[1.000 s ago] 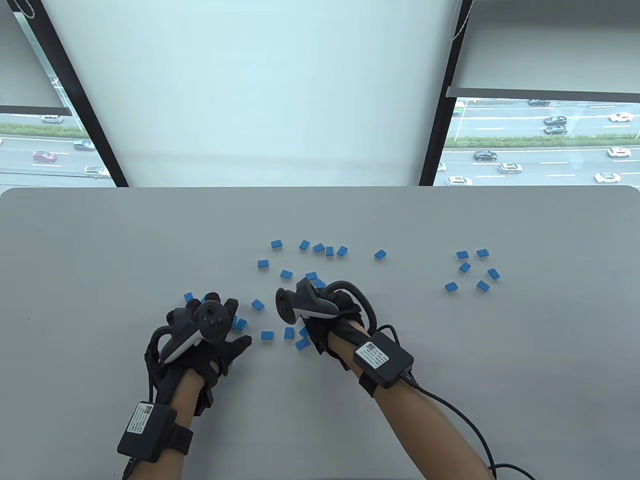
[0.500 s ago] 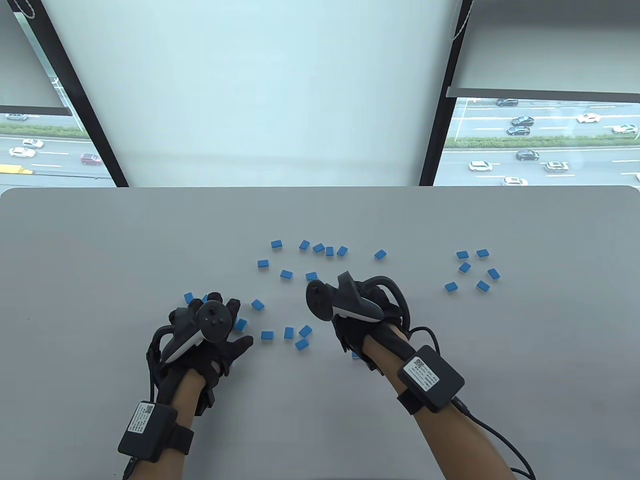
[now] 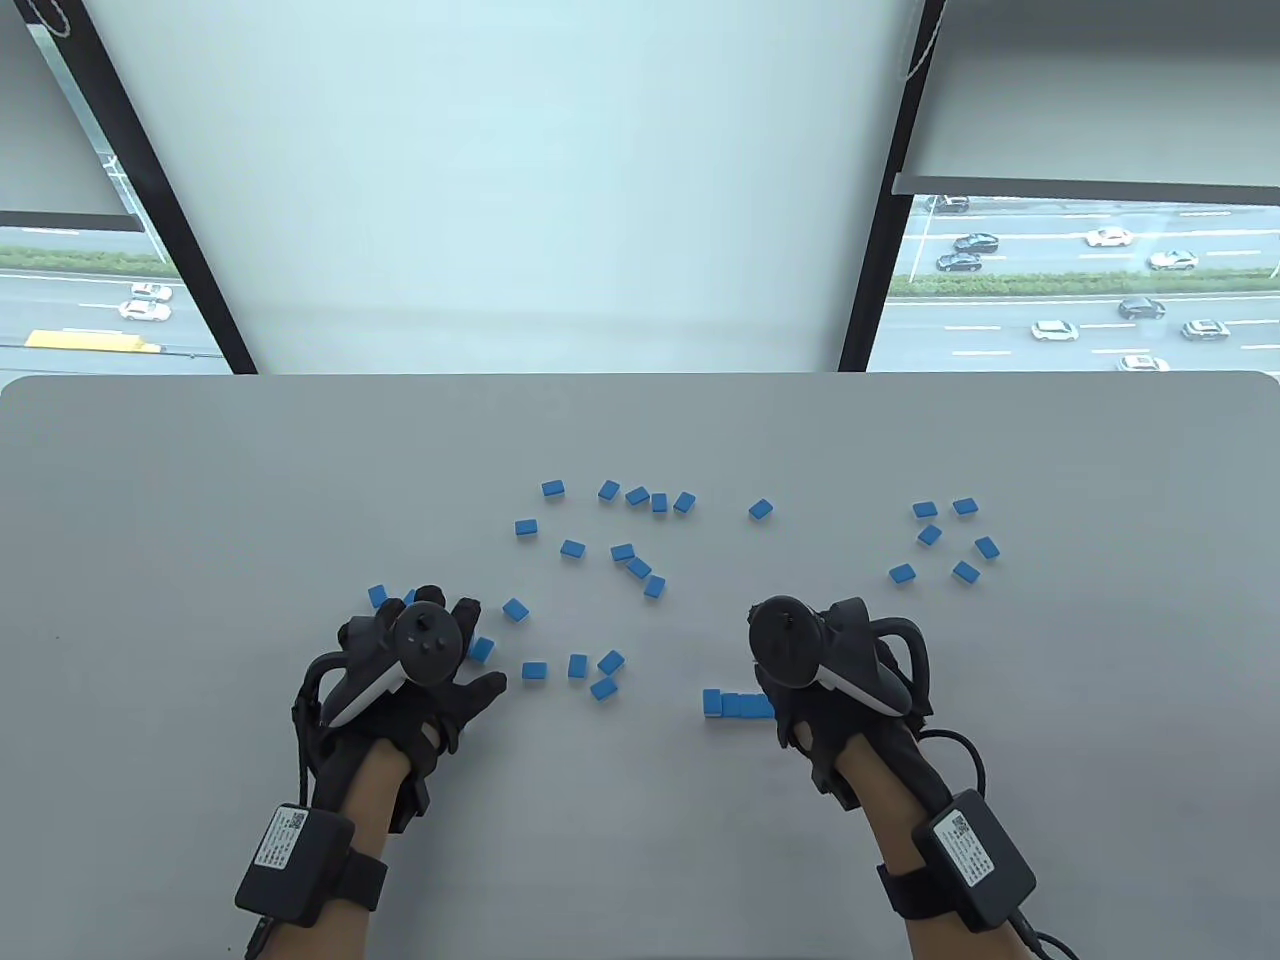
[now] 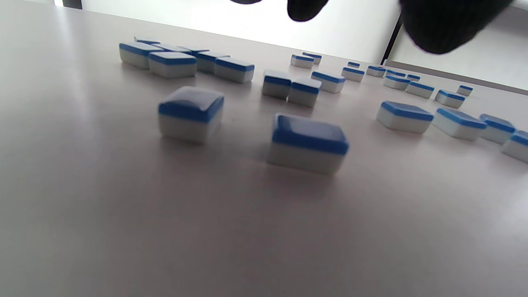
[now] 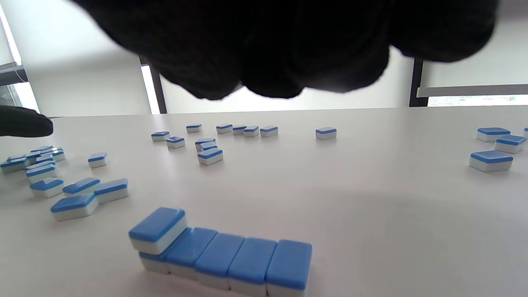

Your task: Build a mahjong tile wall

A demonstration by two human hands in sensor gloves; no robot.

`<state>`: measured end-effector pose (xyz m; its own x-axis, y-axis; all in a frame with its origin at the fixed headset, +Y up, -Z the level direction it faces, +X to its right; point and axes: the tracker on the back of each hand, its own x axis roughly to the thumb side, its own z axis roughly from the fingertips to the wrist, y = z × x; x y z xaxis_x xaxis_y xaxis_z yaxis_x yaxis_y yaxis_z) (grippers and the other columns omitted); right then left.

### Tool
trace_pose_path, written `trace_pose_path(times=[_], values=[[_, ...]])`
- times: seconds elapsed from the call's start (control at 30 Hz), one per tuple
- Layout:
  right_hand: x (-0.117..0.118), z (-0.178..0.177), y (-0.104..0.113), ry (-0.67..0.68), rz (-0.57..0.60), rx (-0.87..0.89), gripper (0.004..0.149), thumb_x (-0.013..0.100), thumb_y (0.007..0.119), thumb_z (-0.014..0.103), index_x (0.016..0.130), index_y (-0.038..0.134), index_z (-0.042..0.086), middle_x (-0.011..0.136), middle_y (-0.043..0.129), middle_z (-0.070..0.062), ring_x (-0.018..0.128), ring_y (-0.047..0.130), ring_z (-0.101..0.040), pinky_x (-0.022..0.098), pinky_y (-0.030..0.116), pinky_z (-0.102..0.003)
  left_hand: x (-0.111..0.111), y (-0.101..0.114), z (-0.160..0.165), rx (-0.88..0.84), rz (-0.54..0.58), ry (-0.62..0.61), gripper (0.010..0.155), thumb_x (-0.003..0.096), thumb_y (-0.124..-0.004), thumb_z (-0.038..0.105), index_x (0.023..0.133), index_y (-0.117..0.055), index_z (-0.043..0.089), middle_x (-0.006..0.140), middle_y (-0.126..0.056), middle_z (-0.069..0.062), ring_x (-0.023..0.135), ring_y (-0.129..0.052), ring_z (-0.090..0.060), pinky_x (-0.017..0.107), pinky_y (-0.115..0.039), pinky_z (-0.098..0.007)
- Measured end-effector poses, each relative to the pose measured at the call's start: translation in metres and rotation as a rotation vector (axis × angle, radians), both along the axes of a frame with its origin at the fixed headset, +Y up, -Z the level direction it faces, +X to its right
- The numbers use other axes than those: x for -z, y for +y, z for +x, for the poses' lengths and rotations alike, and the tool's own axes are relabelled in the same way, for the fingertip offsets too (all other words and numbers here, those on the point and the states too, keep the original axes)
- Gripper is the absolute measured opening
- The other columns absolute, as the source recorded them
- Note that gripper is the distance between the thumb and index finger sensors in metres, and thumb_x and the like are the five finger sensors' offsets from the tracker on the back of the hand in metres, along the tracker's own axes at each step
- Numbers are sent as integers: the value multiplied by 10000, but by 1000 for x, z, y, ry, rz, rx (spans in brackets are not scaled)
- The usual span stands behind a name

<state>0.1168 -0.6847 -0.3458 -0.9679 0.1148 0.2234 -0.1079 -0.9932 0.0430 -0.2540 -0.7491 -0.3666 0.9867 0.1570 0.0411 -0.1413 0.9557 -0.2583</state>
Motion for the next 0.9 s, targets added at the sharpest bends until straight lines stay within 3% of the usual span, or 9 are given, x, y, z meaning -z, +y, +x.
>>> trace_pose_path(times=[0.27, 0.9], values=[[2, -21, -40, 74, -117, -98, 582, 374, 905, 333, 902, 706, 191, 720, 841, -25, 427, 907, -242, 407, 788, -480, 0, -1, 1, 5, -4, -1, 855, 400, -653, 716, 1121, -356, 364, 1207, -253, -25, 1088, -254, -450, 687, -228, -747], [2, -35, -52, 95, -121, -153, 583, 382, 890, 358, 909, 702, 196, 731, 835, -24, 435, 903, -240, 412, 785, -475, -1, 0, 1, 7, -7, 2, 855, 400, -652, 717, 1120, -354, 366, 1206, -252, -23, 1088, -251, -450, 686, -225, -747]])
